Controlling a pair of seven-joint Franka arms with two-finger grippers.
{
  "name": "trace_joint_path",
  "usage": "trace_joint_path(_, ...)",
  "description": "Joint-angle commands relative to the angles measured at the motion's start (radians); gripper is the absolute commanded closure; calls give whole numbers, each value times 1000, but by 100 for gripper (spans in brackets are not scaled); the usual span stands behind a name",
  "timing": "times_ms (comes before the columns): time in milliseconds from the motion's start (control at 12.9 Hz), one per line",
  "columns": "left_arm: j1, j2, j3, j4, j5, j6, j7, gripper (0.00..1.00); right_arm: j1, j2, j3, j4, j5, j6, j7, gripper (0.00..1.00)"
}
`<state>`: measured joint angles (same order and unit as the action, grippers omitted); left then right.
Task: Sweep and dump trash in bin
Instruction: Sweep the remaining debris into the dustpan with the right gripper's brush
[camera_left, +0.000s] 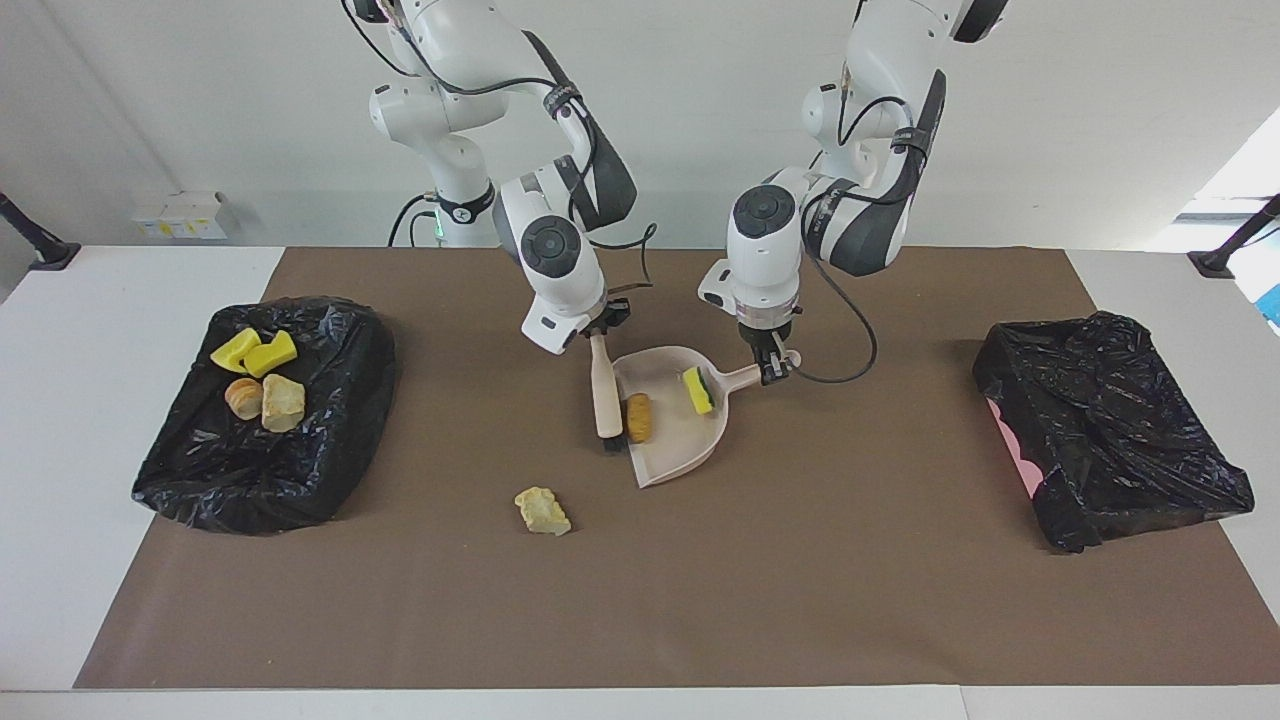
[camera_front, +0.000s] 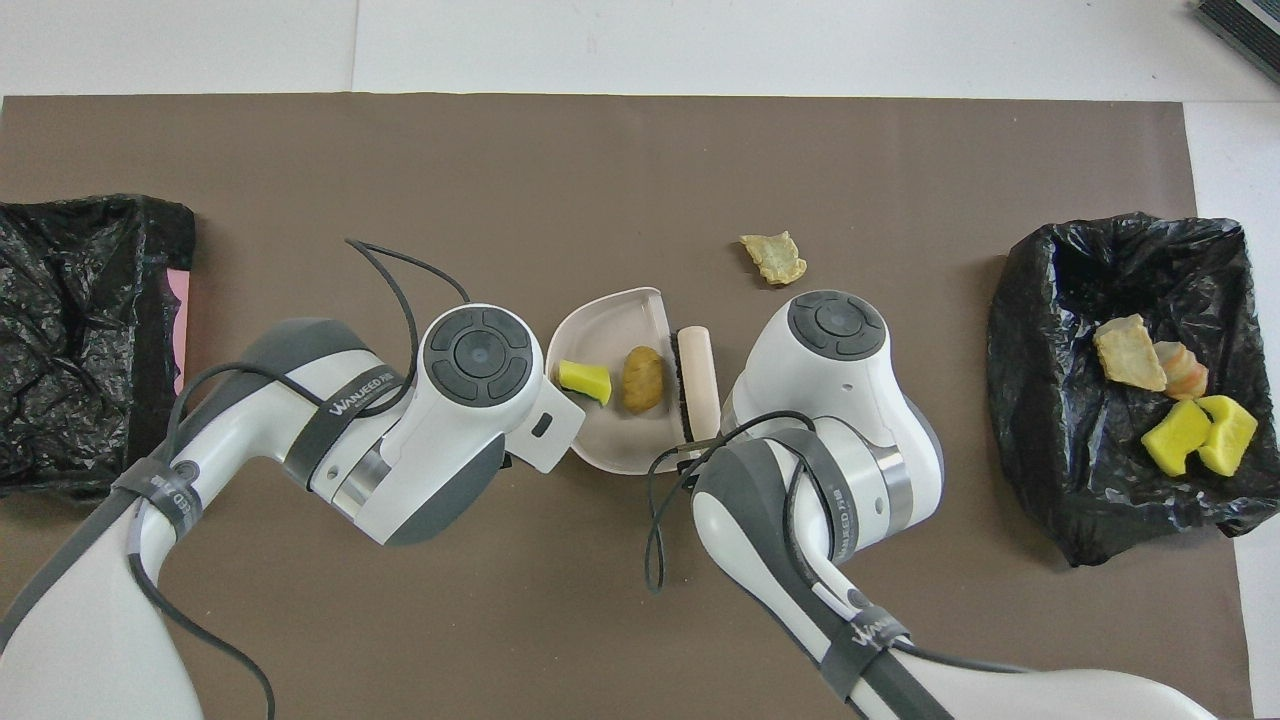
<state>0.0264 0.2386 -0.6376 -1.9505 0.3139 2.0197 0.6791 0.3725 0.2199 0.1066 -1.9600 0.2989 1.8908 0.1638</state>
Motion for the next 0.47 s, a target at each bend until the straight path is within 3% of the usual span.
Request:
trace_joint_path(0,-10,-39,12,-42,-10,22,10,100,-17,44,1,107,43,-68,-50,100)
trace_joint_path(233,0,-38,13,-42,-35,37,10,100,-62,36,-13,161,16,-133,-43,100)
trace_joint_path(388,1,-36,13,-41,-38,40,10,100,-95,35,-16,176,-122,-142,-38,100)
